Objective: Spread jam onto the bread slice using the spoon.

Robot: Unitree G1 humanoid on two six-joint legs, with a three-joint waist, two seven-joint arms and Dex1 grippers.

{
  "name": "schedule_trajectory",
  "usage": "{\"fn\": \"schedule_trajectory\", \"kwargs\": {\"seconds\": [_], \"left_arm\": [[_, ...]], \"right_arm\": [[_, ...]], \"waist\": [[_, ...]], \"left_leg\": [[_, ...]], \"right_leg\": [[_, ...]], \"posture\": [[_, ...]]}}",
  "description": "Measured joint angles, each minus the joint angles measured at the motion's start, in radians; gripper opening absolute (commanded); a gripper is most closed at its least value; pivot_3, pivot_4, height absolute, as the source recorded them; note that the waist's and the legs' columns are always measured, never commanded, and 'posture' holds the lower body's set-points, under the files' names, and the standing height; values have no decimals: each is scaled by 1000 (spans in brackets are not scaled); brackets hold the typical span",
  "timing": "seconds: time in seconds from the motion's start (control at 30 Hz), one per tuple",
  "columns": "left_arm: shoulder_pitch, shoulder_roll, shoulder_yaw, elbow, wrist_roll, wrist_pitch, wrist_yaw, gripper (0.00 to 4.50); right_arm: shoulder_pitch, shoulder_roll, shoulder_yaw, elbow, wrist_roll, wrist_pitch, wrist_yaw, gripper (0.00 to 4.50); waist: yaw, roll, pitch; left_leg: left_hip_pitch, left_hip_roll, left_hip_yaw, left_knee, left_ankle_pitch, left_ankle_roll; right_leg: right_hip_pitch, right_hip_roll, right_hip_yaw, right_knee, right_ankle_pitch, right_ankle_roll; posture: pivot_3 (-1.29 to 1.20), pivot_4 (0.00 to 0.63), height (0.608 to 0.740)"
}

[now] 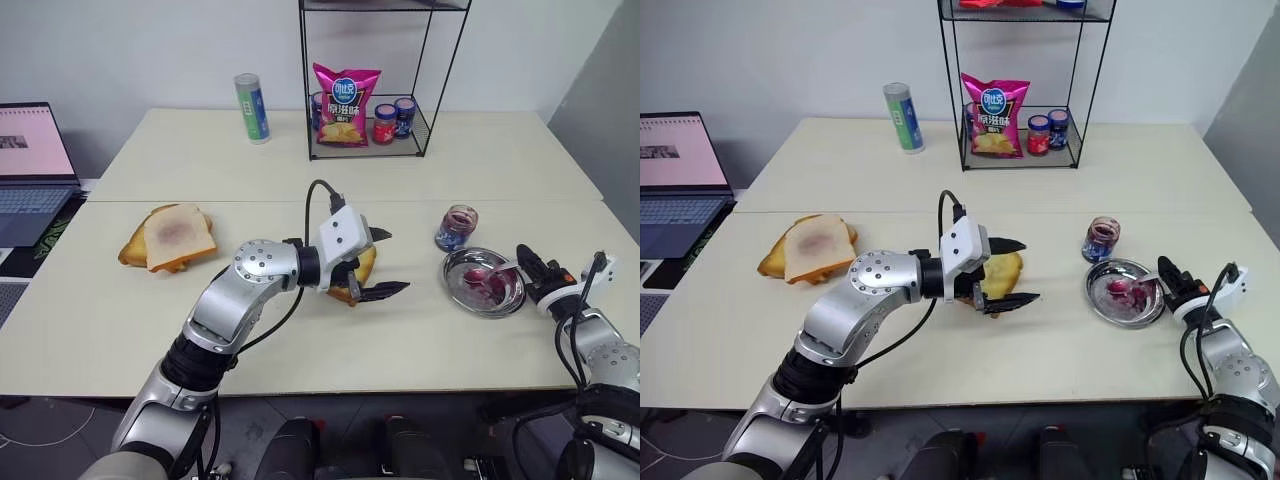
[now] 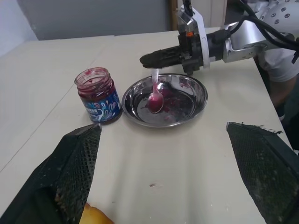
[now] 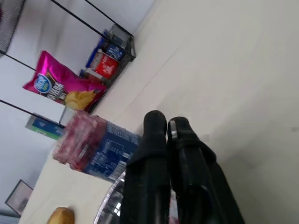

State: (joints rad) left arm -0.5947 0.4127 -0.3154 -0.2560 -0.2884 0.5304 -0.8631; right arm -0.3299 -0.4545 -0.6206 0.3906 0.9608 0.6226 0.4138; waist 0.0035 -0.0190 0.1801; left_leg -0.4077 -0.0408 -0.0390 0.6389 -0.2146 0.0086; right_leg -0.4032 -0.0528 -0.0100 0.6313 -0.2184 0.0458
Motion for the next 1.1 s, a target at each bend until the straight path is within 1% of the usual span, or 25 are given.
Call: {"fn": "schedule_trajectory", "kwargs": {"seconds": [0.13, 0.27, 0.33, 0.43, 0.53, 0.6, 0.67, 0.7, 0.8, 1.1], "left_arm": [[0, 14, 23, 21, 0, -11, 0, 4500], [4, 26, 53, 22, -8, -9, 0, 4500], [6, 26, 62, 34, -5, -15, 6, 4500], [2, 13, 90, 73, 6, -40, 44, 4500], [-12, -32, 127, 117, 11, -52, 90, 4500], [-31, -71, 124, 131, 11, -60, 107, 4500], [-56, -98, 109, 148, 20, -79, 109, 4500], [-63, -99, 107, 152, 22, -82, 108, 4500], [-78, -102, 107, 191, 28, -94, 106, 4500], [-109, -113, 85, 223, 45, -124, 86, 4500]], "right_arm": [[19, -17, -4, -62, 6, 51, -6, 5], [50, -46, 26, -236, 5, 119, -46, 5], [39, -65, 37, -336, 5, 133, -63, 5], [-15, -77, 37, -411, 5, 139, -115, 5], [-134, -79, 80, -424, -22, 130, -167, 5], [-227, -87, 138, -425, -84, 100, -183, 5], [-287, -120, 224, -424, -180, 55, -175, 5], [-297, -126, 252, -421, -213, 38, -170, 5], [-302, -124, 312, -361, -295, -4, -143, 5], [-327, -117, 389, -272, -447, -120, -75, 5]], "waist": [[-1, 0, 0], [-3, 3, 1], [-4, 4, 1], [-4, 4, 1], [-5, 4, 2], [-5, 4, 2], [-3, 4, 2], [0, 4, 2], [2, 4, 2], [-3, 4, 2]], "left_leg": [[-1, 0, 0, 0, 0, 0], [-2, 0, 0, 0, 0, 0], [-2, 0, 0, 0, 0, 0], [-2, 0, -1, 1, 0, 0], [-2, 0, 1, 1, 0, 1], [-3, -1, 1, 2, -1, 1], [-4, -1, 0, 2, -1, 2], [-5, -1, -1, 2, -1, 2], [-7, -1, -1, 3, -1, 2], [-8, -1, 1, 5, -1, 2]], "right_leg": [[-1, -1, 0, 0, 0, 0], [-2, -1, 0, 0, 0, 0], [-2, -1, 0, 0, 0, 0], [-2, -1, 0, 0, 0, 0], [-3, -1, -1, 0, 0, 1], [-3, 0, -1, 0, 1, 2], [-3, 0, -1, 0, 2, 0], [-3, 0, -1, -1, 3, -3], [-5, 0, -1, -1, 4, -3], [-6, 0, -1, 0, 5, -2]], "posture": [[0, 150, 740], [0, 150, 740], [0, 150, 740], [0, 150, 740], [0, 150, 740], [0, 150, 740], [0, 150, 740], [0, 150, 740], [0, 150, 740], [0, 150, 740]]}}
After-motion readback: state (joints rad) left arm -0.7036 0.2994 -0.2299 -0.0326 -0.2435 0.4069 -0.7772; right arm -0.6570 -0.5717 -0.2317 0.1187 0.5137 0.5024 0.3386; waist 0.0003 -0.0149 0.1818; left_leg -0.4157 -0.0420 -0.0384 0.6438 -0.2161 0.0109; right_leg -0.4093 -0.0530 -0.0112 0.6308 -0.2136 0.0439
